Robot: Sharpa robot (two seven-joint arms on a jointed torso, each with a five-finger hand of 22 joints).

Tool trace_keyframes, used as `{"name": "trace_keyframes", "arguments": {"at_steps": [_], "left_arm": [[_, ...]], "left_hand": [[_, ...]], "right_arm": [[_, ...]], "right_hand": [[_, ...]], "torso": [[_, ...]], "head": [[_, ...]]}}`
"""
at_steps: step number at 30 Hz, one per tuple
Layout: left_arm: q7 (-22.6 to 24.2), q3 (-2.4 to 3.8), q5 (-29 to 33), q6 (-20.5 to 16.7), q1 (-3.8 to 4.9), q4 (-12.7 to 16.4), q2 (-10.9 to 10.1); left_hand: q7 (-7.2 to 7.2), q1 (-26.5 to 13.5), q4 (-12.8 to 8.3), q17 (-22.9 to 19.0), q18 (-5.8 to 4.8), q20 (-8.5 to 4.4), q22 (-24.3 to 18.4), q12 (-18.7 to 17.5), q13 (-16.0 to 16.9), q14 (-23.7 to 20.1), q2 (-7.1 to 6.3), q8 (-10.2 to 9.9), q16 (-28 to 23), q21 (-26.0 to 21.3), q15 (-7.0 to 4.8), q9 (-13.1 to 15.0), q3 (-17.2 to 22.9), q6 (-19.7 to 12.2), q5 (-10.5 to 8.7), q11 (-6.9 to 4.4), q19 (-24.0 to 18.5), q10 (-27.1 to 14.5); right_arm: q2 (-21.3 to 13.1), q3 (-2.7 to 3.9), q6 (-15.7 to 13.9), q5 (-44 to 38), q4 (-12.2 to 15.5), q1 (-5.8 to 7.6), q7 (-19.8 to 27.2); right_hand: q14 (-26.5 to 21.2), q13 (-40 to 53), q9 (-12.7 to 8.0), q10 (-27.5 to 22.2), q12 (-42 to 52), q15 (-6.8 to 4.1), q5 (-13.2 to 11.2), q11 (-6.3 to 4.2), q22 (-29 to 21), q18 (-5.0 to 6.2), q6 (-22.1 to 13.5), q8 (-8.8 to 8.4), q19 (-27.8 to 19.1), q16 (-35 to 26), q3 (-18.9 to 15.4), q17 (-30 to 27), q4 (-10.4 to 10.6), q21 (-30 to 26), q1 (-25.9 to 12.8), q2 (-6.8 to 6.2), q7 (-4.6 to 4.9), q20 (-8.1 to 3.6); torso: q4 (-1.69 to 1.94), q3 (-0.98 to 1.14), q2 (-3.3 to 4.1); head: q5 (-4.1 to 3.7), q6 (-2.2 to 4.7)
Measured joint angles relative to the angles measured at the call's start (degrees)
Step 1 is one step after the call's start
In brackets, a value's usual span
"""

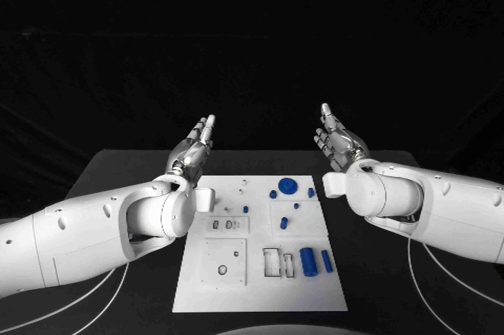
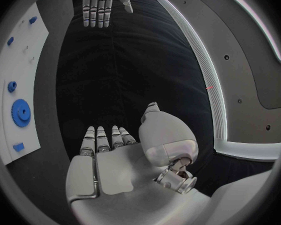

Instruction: Assemble the parts on the task board

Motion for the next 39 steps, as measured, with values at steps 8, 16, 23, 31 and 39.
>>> {"name": "trace_keyframes", "arguments": {"at_steps": [8, 16, 23, 31, 39], "left_arm": [[1.72, -0.55, 2.63, 5.44, 0.39, -0.52, -0.41], [3.13, -0.65, 2.49, 9.91, 0.38, -1.19, -1.04], [3.99, -0.83, 0.3, 11.72, 0.38, -1.85, -1.48], [4.92, -0.9, -4.47, 12.55, 0.38, -1.89, -3.39], [5.97, -0.92, -11.19, 12.46, 0.43, -0.4, -6.78]], "left_hand": [[-0.42, 3.16, 0.56, 0.0, 1.33, 0.0, 0.0, 0.0, 0.01, 0.0, -1.31, 0.0, 0.0, 0.0, 0.0, 0.03, -0.56, 0.43, -0.04, -0.04, 0.0, 0.04], [-1.01, 5.1, 0.55, 0.01, 2.57, 0.01, 0.0, 0.0, 0.02, 0.0, -2.78, 0.0, 0.0, 0.0, 0.01, 0.16, -0.88, 1.03, -1.29, -0.82, 0.0, -0.01], [-1.41, 6.32, 0.55, 0.01, 3.42, 0.48, 0.01, 0.0, 0.03, 0.0, -3.41, 0.22, 0.0, 0.0, 0.01, 0.21, -0.88, 1.42, -1.72, -1.03, 0.18, 0.0], [-1.7, 7.62, 0.55, 0.01, 3.45, 2.69, 0.01, 0.0, 0.04, 0.0, -3.5, 0.22, 0.0, 0.0, 0.01, 0.37, -0.87, 1.96, -1.72, -1.03, 0.21, 0.0], [-1.75, 9.75, 0.55, 0.02, 4.32, 5.5, 0.01, 0.0, 0.0, 0.0, -4.1, 0.68, 0.0, 0.0, 0.01, 0.64, -0.87, 3.96, -1.96, -1.43, 0.09, 0.0]], "right_arm": [[-0.49, -0.65, 6.76, 4.25, -0.62, 1.05, -2.38], [-0.54, -0.63, 11.3, 3.47, -1.55, 1.06, -4.27], [-0.51, -0.63, 14.32, 1.29, -2.34, 1.06, -5.08], [0.38, -0.66, 17.43, -6.03, -4.0, 1.13, -5.64], [0.57, -0.69, 18.91, -20.96, -4.38, 4.18, -7.01]], "right_hand": [[0.0, 0.0, 0.01, 0.1, 0.0, 0.0, 0.0, 0.13, 0.01, -0.01, 0.28, 0.0, 0.0, 0.0, -0.06, 0.01, 0.06, 0.0, 0.43, -0.12, 0.37, 0.0], [0.0, 0.02, 0.12, 0.06, 0.0, 0.0, 0.0, 3.07, 0.03, 0.0, 0.95, 0.0, 0.01, 0.0, -0.22, 0.03, -0.09, 0.0, 1.4, -0.5, 3.04, 0.26], [0.0, 0.03, 0.47, 0.23, 0.0, 3.24, 0.0, 6.0, -0.01, 0.0, 2.32, 0.33, 0.02, 0.0, -0.22, 0.04, -0.09, 0.0, 3.25, -1.76, 5.64, 7.71], [2.32, 1.1, 1.12, 3.24, 2.47, 12.61, 3.5, 16.2, 1.19, -0.95, 5.24, 1.8, 2.71, 1.38, 1.7, 0.96, -1.69, 1.72, 10.45, -3.29, 7.97, 15.63], [18.64, 1.74, 2.14, 6.6, 6.78, 15.43, 12.46, 19.16, 5.14, -0.94, 12.55, 4.82, 19.87, 8.09, 4.47, 4.29, -7.1, 10.27, 22.18, -4.59, 12.06, 18.43]], "torso": [[0.11, -0.21, 0.04], [0.29, -0.53, -0.22], [0.33, -0.68, -0.33], [0.12, -0.76, -0.37], [-0.26, -0.94, 0.97]], "head": [[-0.15, -1.01], [-0.36, -1.7], [-0.7, -1.7], [-0.36, -1.54], [0.08, -1.37]]}}
